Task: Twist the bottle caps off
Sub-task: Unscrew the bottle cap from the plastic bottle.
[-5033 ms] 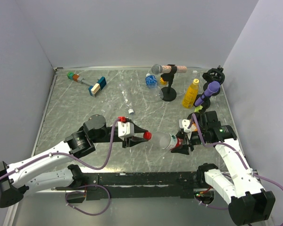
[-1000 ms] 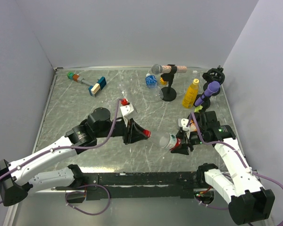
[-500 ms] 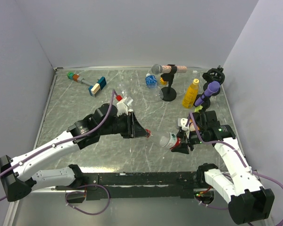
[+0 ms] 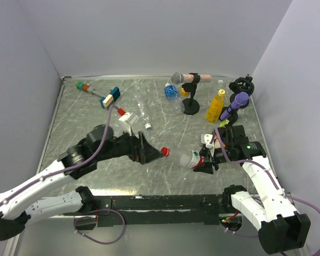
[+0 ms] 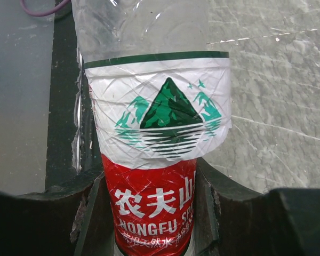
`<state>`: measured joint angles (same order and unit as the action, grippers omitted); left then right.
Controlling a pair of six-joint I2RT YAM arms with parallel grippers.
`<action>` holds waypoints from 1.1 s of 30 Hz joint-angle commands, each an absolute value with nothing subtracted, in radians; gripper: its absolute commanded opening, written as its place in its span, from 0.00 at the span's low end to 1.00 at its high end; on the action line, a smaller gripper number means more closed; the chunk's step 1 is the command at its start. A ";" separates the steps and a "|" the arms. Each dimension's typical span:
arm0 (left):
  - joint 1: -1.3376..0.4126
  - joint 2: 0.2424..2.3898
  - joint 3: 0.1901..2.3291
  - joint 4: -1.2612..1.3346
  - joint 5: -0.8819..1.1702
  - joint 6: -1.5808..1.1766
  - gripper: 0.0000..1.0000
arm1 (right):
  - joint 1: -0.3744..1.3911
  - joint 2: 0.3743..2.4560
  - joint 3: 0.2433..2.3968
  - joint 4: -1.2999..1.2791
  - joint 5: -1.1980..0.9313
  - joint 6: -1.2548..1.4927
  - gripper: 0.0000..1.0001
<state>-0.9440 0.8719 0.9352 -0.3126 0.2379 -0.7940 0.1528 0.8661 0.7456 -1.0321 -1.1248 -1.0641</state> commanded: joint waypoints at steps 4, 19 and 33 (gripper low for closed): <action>-0.943 0.637 0.798 -0.143 0.299 -0.271 0.97 | 0.155 0.862 0.742 -1.025 -1.163 -1.103 0.36; -0.945 0.603 0.643 0.028 0.508 0.135 0.96 | 0.155 0.867 0.758 -1.057 -1.164 -1.137 0.36; -0.945 0.836 0.724 0.072 0.572 0.308 0.99 | 0.158 0.870 0.759 -1.058 -1.161 -1.143 0.36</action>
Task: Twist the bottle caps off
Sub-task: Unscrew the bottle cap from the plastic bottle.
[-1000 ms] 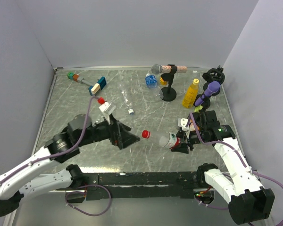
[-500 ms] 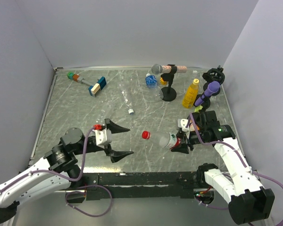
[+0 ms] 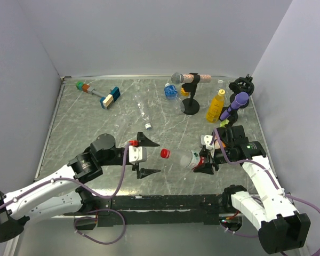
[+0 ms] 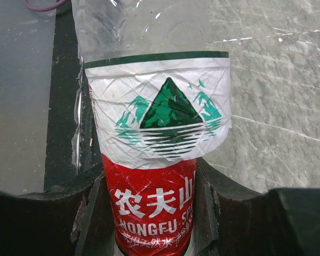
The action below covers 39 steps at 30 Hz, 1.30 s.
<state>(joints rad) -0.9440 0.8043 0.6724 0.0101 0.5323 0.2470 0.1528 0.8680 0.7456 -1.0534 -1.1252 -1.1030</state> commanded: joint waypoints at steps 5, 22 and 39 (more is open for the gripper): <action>-0.945 0.850 0.726 0.113 0.561 0.279 0.96 | 0.163 0.870 0.758 -1.057 -1.160 -1.141 0.36; -0.943 0.925 0.790 0.111 0.575 0.183 0.63 | 0.179 0.876 0.758 -1.051 -1.151 -1.137 0.36; -0.942 0.907 0.793 0.080 0.493 -0.099 0.01 | 0.183 0.871 0.756 -1.031 -1.135 -1.115 0.36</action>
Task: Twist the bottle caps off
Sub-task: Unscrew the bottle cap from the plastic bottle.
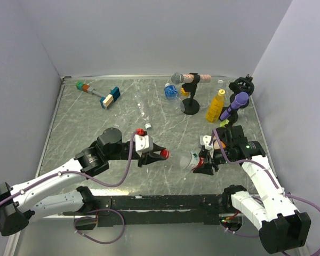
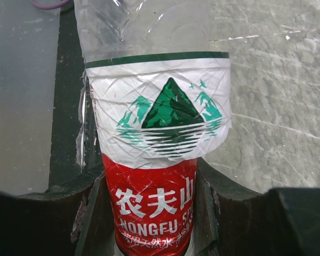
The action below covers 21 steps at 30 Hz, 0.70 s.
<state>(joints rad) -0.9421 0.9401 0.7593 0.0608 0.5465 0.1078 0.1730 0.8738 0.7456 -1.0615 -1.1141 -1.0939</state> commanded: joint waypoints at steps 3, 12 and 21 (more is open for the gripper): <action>-0.942 0.894 0.822 0.028 0.344 -0.323 0.01 | 0.183 0.874 0.753 -1.019 -1.128 -1.101 0.36; -0.942 0.948 0.933 -0.181 0.350 -0.788 0.01 | 0.184 0.881 0.753 -1.015 -1.124 -1.095 0.36; -0.942 0.956 0.963 -0.267 0.244 -0.738 0.01 | 0.183 0.874 0.749 -1.009 -1.118 -1.089 0.36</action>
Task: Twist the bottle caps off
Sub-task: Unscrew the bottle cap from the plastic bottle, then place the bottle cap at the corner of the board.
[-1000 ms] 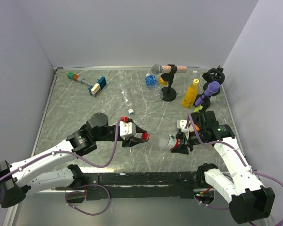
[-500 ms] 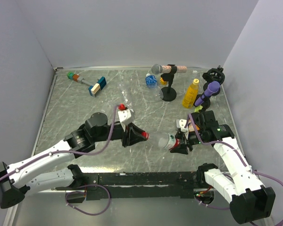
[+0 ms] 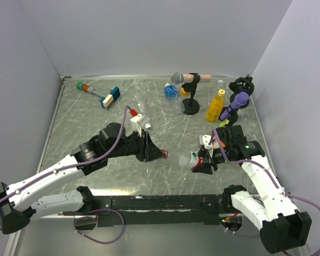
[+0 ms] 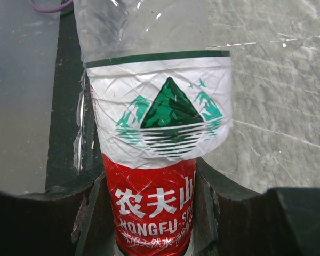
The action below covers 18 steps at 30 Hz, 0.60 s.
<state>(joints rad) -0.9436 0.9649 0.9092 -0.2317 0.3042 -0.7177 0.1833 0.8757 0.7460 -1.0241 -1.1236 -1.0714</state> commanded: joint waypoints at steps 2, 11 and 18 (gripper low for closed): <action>-0.942 0.954 0.968 -0.281 0.224 -0.726 0.01 | 0.184 0.873 0.750 -1.009 -1.117 -1.089 0.36; -0.939 0.850 0.917 -0.333 0.144 -0.655 0.01 | 0.184 0.874 0.750 -1.009 -1.117 -1.088 0.36; -0.930 0.781 0.839 -0.359 0.089 -0.670 0.01 | 0.184 0.877 0.750 -1.008 -1.115 -1.088 0.36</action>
